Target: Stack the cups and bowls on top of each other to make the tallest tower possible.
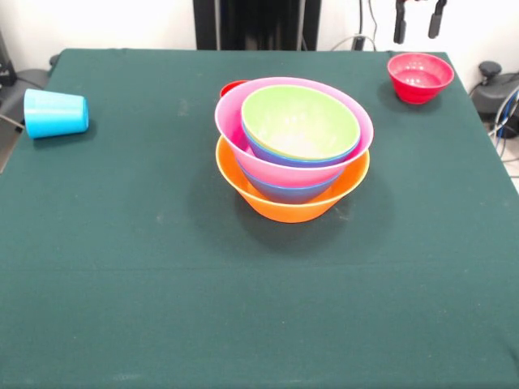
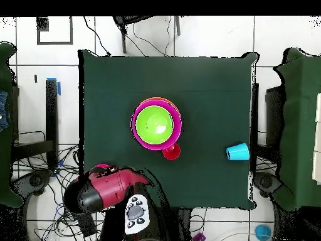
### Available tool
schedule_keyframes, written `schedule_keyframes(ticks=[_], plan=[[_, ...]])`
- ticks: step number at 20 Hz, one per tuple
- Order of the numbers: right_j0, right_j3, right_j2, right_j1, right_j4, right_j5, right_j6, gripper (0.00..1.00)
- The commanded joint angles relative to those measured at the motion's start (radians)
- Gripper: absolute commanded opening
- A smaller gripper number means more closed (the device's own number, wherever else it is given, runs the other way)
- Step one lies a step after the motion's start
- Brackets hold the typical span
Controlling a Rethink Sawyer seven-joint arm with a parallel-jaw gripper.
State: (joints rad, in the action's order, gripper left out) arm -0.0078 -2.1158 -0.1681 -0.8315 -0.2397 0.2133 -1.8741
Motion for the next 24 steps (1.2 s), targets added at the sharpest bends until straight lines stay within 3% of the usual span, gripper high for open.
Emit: schedule_keyframes(ticks=[1, 6, 11, 17, 24], plan=[[0.032, -0.111, 0.04, 0.067, -0.067, -0.112, -0.147, 1.0], [0.075, -0.078, 0.113, 0.133, -0.09, -0.186, -0.136, 1.0], [0.06, -0.037, 0.151, 0.191, -0.122, -0.23, -0.1, 1.0], [0.039, 0.042, 0.18, 0.326, -0.154, -0.333, -0.084, 1.0], [0.056, 0.082, 0.184, 0.395, -0.154, -0.373, -0.086, 1.0]])
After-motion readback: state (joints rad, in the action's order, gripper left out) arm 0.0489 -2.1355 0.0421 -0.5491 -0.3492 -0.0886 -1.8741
